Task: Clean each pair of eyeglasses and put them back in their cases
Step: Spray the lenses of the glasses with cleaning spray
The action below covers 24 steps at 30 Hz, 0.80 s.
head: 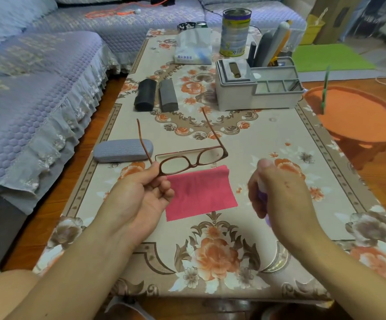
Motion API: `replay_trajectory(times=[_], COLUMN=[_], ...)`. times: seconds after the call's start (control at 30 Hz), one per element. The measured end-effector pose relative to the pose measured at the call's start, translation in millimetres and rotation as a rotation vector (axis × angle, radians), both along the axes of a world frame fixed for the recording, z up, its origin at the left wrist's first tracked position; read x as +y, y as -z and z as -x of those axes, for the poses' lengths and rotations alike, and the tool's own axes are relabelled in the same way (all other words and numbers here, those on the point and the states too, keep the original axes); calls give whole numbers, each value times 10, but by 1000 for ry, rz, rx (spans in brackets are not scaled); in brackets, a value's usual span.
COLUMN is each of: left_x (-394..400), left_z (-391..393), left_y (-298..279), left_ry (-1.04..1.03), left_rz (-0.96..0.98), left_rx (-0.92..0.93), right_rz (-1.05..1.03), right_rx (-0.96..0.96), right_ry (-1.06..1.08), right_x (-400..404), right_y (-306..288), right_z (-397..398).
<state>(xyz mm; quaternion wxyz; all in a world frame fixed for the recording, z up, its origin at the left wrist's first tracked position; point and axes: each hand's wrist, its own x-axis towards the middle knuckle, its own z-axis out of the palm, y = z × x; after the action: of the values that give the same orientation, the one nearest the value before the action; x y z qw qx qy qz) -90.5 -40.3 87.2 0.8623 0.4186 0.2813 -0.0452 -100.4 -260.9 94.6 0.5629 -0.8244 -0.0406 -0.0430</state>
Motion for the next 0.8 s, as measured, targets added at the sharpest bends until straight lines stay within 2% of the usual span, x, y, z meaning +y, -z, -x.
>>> replay_trajectory(times=[0.1,0.2,0.27,0.3,0.4,0.57,0.73,0.8], left_x=[45,126,158,157,119,216,279,295], left_z=[25,79,104,111,118,155,199,216], left_y=[48,141,181,197,235,381,428,444], left_ry=[67,186,268,299,307,313,243,235], left_rz=[-151,-516,-775,-843,-921,-1151,-1138,-1127], left_rx=[-81,-191,-260,-301,-413,-572,-616,-608], right_rz=[-48,-193,-219,-204,-89,32,60,102], right_rx=[42,99,153,140,99,99,79,-61], right_ry=[111,240,311,340,382,371,392,550], right_x=[-241,-707,-1009,-1111,-1242,-1182,-1156,-1135], right_y=[-56,89,287,373,591,594,590,573], right_z=[-294,-746,-970,-1032,-1115,-1107,-1092,-1036])
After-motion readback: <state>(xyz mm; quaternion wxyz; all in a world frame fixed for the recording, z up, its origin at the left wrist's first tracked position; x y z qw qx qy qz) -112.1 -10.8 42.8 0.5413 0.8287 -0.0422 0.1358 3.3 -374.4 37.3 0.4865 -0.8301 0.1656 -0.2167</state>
